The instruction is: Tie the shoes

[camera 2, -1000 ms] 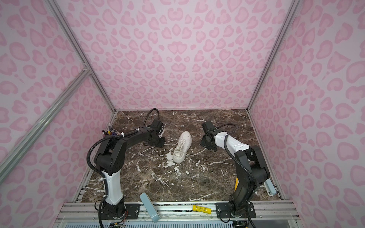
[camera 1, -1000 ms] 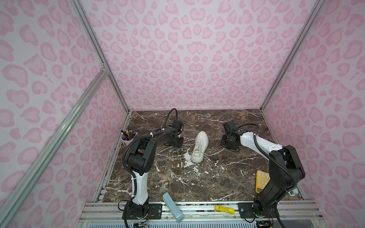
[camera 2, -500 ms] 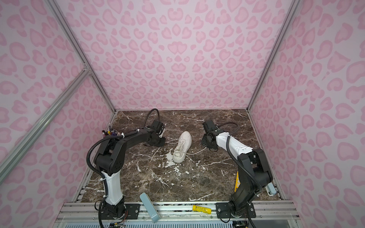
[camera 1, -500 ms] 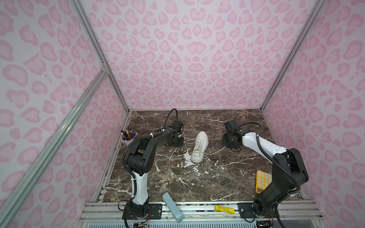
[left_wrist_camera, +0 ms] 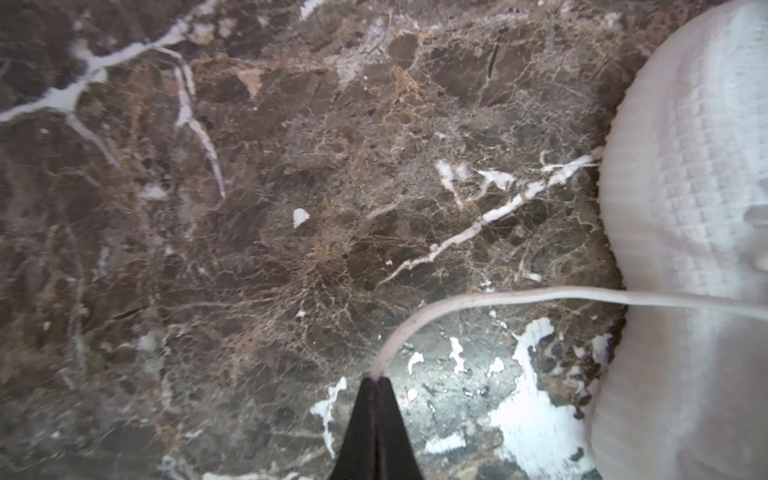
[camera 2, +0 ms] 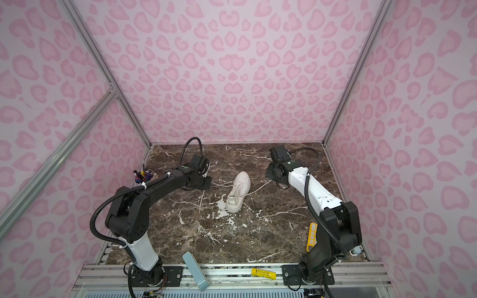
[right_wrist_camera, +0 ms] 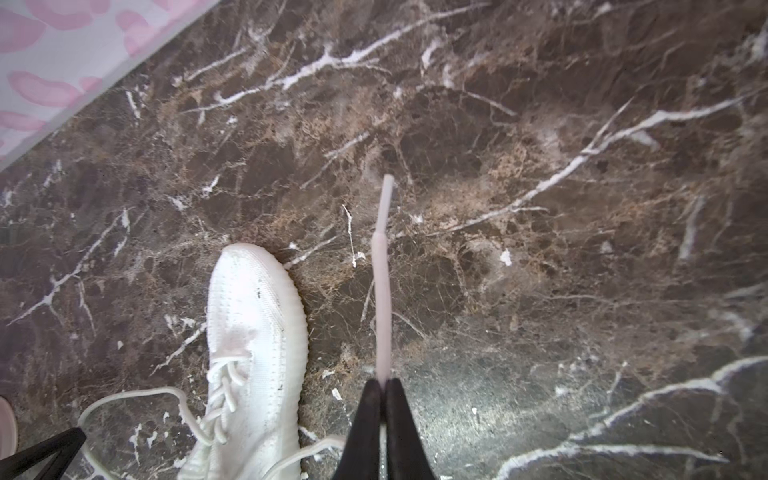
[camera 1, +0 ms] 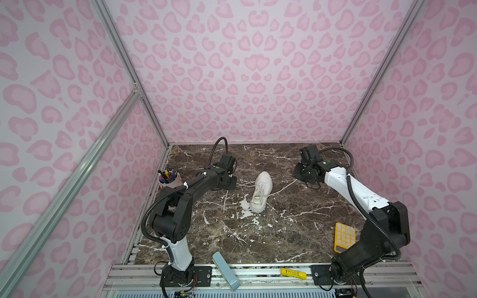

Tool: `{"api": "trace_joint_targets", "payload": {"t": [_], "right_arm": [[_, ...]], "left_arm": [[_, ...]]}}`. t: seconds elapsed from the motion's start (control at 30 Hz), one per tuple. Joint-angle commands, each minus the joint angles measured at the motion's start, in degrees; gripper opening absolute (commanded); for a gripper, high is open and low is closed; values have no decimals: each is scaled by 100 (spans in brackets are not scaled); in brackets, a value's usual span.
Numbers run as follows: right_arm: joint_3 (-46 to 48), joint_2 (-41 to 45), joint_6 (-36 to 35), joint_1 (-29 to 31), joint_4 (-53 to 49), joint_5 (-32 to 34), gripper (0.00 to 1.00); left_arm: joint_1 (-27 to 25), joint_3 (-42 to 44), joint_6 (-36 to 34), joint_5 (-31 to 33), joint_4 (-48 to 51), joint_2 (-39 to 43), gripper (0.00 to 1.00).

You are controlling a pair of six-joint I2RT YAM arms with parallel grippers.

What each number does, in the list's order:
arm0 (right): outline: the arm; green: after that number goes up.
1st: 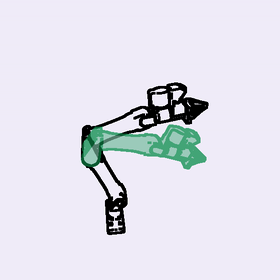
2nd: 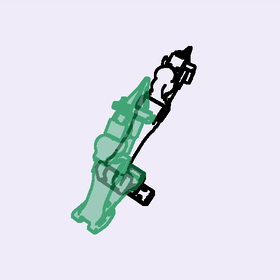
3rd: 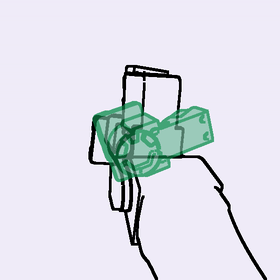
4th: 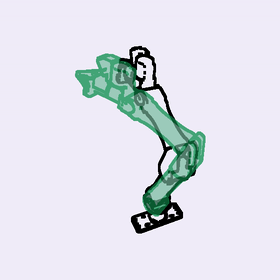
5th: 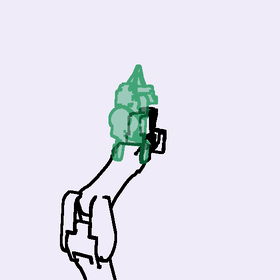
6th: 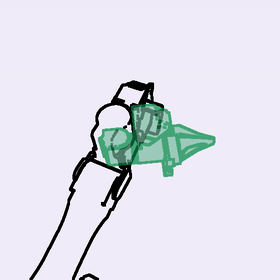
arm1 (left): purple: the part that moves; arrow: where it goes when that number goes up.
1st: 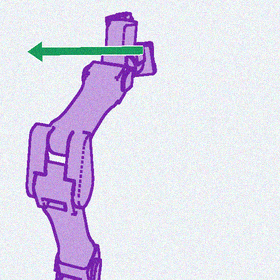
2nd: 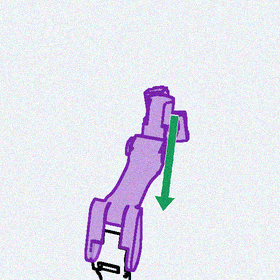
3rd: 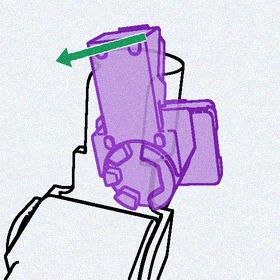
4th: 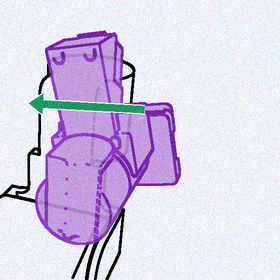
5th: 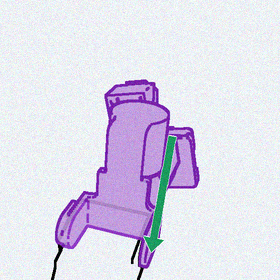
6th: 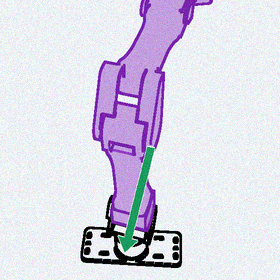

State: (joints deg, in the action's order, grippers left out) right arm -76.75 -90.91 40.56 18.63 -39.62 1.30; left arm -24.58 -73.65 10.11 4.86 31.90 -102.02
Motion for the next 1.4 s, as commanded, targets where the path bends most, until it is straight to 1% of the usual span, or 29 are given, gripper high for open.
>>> {"api": "trace_joint_targets", "payload": {"t": [0.0, 0.17, 0.27, 0.4, 0.53, 0.63, 0.67, 0.8, 0.87, 0.93, 1.0, 1.1, 1.17, 1.23, 1.37], "right_arm": [[-302, 78, -293, -15, -269, 321, 7], [-781, 100, -444, -60, -566, 673, 7], [-793, 195, -450, -173, -591, 786, 7], [-740, 359, -429, -256, -468, 836, 7], [-736, 417, -440, -271, -351, 810, 7], [-789, 374, -482, -302, -416, 907, 7], [-977, 366, -489, -329, -428, 922, 7], [-1103, 285, -566, -431, -371, 781, 7], [-1183, 225, -592, -422, -354, 677, 7], [-1176, 158, -622, -393, -181, 309, 7], [-1228, 2, -610, -264, -90, -36, 7], [-1487, -305, -773, 77, -142, 3, 7], [-1653, -524, -836, 221, -40, -151, 7], [-1956, -840, -910, 386, 40, -382, 7], [-3038, -1750, -1121, 740, -146, -672, 8]], "left_arm": [[51, -61, 40, 504, 296, 274, 3], [352, -395, 6, 625, 715, 549, 3], [564, -736, -74, 640, 941, 632, 3], [721, -935, -134, 566, 1058, 782, 3], [714, -909, -80, 337, 1078, 924, 3], [718, -757, -3, 437, 1084, 1115, 3], [709, -687, 8, 489, 1051, 1223, 3], [706, -482, 7, 476, 963, 1622, 3], [611, -381, -41, 499, 919, 1742, 2], [479, -71, -75, 495, 803, 1832, 2], [430, 100, 4, 385, 715, 1862, 2], [436, 149, 61, 339, 687, 1835, 2], [431, 100, 40, 332, 683, 1818, 2], [429, 23, -14, 299, 680, 1782, 2], [436, -80, -92, 270, 708, 1694, 2]]}}
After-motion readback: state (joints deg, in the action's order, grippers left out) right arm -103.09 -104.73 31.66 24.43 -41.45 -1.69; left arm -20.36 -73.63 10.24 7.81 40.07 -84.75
